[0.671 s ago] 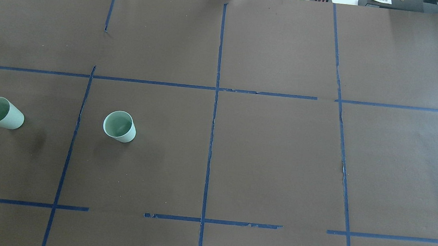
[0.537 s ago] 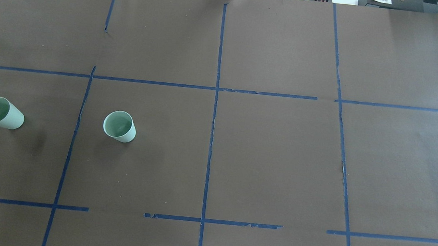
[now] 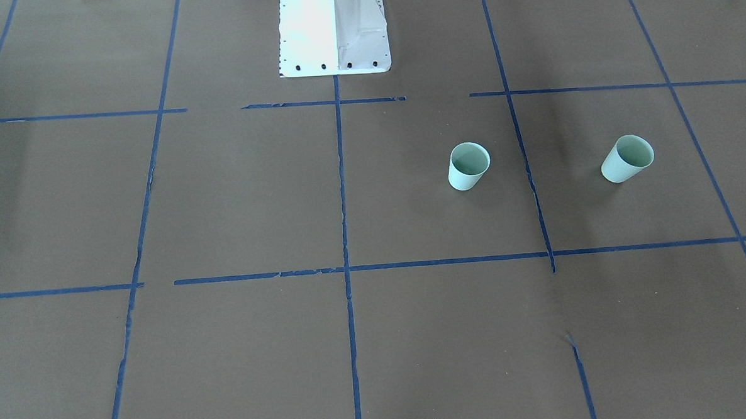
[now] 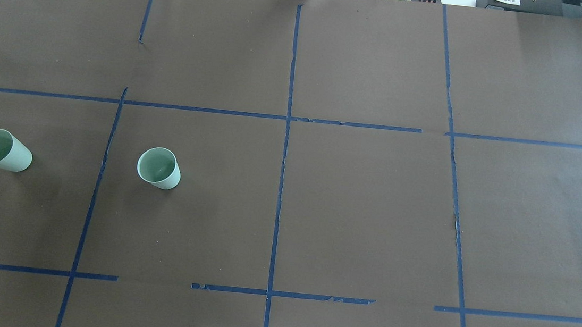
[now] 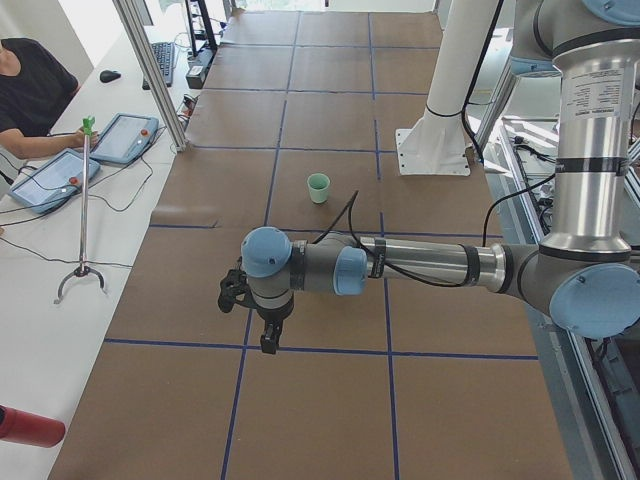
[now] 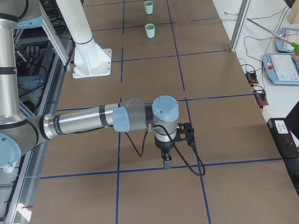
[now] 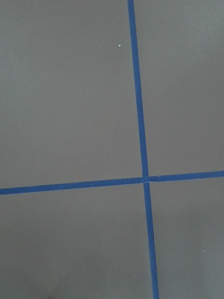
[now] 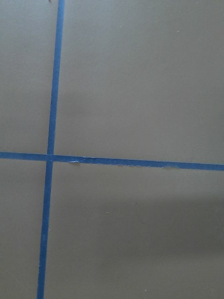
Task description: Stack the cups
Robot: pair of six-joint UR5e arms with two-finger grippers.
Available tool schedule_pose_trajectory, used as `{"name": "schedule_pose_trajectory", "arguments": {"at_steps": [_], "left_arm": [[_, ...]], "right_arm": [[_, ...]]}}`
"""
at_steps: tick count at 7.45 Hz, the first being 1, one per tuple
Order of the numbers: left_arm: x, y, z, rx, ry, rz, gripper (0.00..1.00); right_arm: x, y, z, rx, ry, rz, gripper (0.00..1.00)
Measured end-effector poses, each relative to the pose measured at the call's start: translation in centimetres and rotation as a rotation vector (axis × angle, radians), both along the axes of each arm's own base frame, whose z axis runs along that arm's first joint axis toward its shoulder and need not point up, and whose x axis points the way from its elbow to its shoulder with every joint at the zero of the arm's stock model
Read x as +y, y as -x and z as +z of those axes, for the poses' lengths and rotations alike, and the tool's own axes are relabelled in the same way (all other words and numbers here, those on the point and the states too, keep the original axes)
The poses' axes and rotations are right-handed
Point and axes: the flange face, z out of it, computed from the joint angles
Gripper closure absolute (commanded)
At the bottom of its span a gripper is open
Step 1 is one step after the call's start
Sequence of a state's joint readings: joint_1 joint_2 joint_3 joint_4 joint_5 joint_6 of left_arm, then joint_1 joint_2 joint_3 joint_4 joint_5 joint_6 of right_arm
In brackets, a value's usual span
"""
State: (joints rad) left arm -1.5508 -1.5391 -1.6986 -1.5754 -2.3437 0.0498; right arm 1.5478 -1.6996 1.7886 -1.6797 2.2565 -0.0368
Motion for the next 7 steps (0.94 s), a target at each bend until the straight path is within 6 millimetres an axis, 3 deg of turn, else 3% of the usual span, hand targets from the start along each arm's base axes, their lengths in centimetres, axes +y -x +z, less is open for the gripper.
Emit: {"name": "schedule_pose_trajectory", "arguments": {"at_steps": [2, 3, 5, 7], "left_arm": [[-0.6, -7.3, -5.4, -0.003, 0.050, -0.043, 0.00], [-0.5, -10.7, -6.7, 0.015, 0.085, -0.080, 0.00], [1.1, -15.6, -5.1, 0.060, 0.128, -0.139, 0.00], [2.7, -18.9, -2.7, 0.105, 0.148, -0.179, 0.00]], "right_arm": [[0.0, 0.0, 0.0, 0.000, 0.000, 0.000, 0.00], [0.0, 0.0, 0.0, 0.000, -0.001, 0.000, 0.00], [0.0, 0.0, 0.0, 0.000, 0.000, 0.000, 0.00], [0.0, 0.0, 0.0, 0.000, 0.000, 0.000, 0.00]]}}
